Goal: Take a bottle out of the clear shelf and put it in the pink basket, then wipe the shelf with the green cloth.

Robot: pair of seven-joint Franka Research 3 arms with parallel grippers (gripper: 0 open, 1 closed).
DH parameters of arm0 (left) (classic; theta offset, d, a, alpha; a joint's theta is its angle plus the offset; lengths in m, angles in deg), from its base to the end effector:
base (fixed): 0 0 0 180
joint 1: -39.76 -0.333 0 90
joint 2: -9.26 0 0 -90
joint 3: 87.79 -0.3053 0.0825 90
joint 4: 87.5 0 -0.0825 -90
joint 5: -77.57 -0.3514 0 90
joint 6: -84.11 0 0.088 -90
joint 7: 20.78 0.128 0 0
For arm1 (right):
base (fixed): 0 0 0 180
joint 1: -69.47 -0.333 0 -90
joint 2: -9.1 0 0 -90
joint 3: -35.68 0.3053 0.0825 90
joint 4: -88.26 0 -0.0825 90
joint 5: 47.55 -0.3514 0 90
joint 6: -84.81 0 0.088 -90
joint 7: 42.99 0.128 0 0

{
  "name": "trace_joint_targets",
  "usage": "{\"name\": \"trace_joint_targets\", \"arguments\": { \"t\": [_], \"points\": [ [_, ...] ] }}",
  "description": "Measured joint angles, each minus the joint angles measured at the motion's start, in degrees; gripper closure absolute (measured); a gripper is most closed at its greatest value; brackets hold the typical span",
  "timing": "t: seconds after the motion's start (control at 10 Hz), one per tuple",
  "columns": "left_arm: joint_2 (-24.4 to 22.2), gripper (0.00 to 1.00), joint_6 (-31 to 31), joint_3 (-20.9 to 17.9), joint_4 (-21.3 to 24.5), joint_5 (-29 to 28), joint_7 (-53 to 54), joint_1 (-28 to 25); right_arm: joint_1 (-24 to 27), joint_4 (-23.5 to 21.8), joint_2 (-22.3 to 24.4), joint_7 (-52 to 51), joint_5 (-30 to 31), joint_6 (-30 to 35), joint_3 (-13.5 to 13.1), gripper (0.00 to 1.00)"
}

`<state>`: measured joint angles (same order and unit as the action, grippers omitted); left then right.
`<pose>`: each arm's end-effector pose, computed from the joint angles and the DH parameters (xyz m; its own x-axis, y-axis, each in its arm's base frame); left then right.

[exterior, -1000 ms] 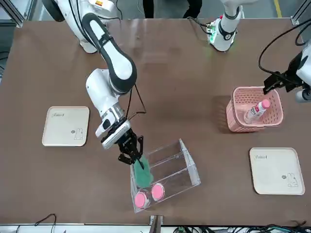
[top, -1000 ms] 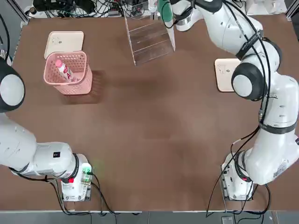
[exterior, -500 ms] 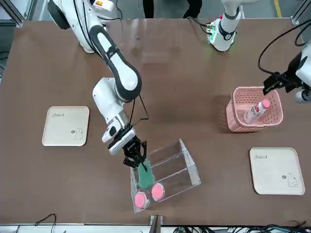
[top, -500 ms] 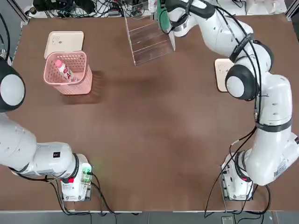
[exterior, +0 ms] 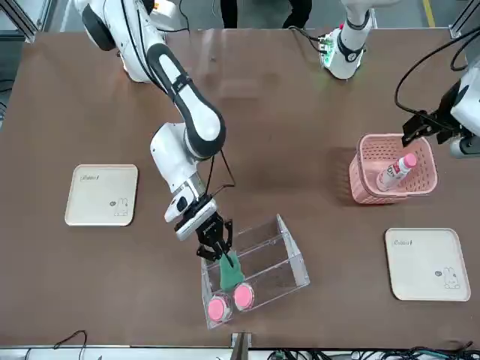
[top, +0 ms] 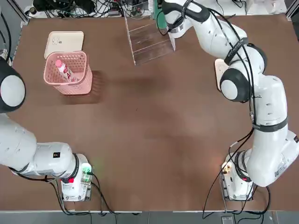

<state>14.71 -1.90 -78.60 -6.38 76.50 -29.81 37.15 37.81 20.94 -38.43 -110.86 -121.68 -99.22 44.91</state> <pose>0.5406 -0.0553 0.6042 0.9990 0.0446 -0.0079 0.0446 -0.9990 -0.0048 0.6564 0.3867 0.3720 0.4384 0.0681 0.8962 0.5174 -0.8345 -0.1897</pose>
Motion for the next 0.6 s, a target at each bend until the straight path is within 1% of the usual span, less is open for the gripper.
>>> {"name": "trace_joint_targets", "arguments": {
  "t": [0.1,0.3,0.6],
  "points": [
    [0.0,0.00,-0.3,0.0,0.0,0.0,0.0,0.0,0.0,0.5,0.0,0.0,0.0,0.0,-0.2,0.95],
    [0.0,0.00,-0.5,0.0,0.0,0.0,0.0,0.0,0.0,0.7,-0.3,0.0,0.0,0.1,-1.4,0.95],
    [0.0,0.00,-1.3,0.0,0.0,0.0,0.0,-0.3,-1.1,0.2,-1.4,1.2,-2.0,0.2,-1.6,0.95]
  ]
}}
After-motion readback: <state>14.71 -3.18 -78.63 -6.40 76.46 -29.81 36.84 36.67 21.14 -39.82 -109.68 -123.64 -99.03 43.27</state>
